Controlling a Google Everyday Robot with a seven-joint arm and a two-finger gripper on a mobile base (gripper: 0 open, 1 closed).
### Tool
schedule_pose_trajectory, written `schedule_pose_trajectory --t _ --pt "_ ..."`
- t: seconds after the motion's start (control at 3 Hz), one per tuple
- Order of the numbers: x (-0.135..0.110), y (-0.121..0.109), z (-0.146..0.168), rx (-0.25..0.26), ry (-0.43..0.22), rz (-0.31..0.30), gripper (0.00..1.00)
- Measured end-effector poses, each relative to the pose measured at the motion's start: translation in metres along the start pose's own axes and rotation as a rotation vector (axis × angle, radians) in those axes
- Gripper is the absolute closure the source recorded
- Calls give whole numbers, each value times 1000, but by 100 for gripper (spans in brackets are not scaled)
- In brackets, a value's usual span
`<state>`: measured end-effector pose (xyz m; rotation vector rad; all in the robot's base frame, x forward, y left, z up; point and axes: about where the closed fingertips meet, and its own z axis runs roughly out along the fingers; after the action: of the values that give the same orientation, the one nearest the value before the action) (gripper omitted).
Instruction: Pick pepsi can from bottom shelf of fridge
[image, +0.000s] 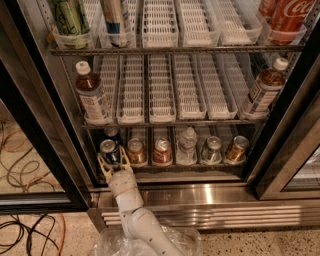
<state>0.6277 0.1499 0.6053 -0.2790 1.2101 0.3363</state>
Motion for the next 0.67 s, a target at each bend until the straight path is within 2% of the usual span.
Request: schedule_pose_trajectory --t 0.33,0.67 --pt "0 0 0 0 0 0 74" --pt "0 0 0 0 0 0 100"
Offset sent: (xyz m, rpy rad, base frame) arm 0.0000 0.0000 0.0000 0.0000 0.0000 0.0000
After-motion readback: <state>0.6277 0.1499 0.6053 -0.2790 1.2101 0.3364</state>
